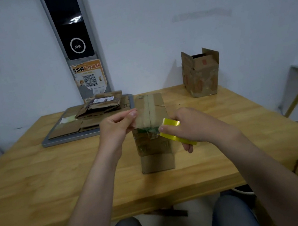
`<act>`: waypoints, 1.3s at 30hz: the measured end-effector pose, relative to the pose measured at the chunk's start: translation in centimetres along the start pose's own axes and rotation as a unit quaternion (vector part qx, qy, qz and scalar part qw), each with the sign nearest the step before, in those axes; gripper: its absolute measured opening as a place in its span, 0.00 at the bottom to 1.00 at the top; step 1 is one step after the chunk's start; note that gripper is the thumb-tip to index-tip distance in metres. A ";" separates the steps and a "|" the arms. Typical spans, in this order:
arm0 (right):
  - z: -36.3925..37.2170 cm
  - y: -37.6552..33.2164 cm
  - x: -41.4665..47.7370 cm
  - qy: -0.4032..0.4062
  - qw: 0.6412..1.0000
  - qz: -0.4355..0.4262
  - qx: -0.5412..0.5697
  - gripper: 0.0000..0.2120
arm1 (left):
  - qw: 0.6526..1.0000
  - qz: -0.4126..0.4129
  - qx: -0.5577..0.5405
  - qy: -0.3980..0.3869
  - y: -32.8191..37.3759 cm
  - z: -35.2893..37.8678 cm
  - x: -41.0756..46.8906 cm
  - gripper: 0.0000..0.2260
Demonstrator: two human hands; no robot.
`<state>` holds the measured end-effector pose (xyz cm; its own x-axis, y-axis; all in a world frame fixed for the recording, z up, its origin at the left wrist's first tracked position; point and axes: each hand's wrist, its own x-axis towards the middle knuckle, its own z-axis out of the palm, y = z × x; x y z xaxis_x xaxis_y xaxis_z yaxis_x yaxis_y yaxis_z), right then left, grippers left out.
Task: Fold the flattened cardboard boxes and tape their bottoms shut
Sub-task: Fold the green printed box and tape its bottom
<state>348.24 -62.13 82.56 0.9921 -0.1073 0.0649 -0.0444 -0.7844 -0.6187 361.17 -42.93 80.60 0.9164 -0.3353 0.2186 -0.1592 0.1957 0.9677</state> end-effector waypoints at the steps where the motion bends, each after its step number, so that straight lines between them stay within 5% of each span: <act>1: -0.2 0.5 0.1 -0.005 1.000 0.023 -0.020 0.19 | 1.000 0.000 -0.007 0.013 0.0 -0.4 0.2 0.04; 7: -1.3 3.6 0.8 0.043 0.993 -0.005 -0.106 0.30 | 0.998 -0.032 -0.033 0.051 -2.0 -1.5 1.3 0.03; 14: -2.1 6.6 2.6 0.228 0.946 -0.012 -0.232 0.29 | 0.991 -0.048 -0.067 0.105 -5.0 -2.6 1.9 0.08; 31: 0.0 9.1 8.2 0.205 0.944 0.024 -0.259 0.28 | 0.981 -0.066 -0.079 0.167 -10.7 -2.4 5.5 0.04; 39: 2.4 10.5 10.3 0.200 0.949 0.003 -0.243 0.25 | 0.961 -0.022 -0.051 0.270 -14.2 0.0 7.1 0.04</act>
<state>358.25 -70.00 74.81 0.8723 -0.2602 0.4140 -0.1959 -0.9617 -0.1916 369.95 -48.11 68.42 0.9827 0.1769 0.0542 -0.1047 0.2903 0.9512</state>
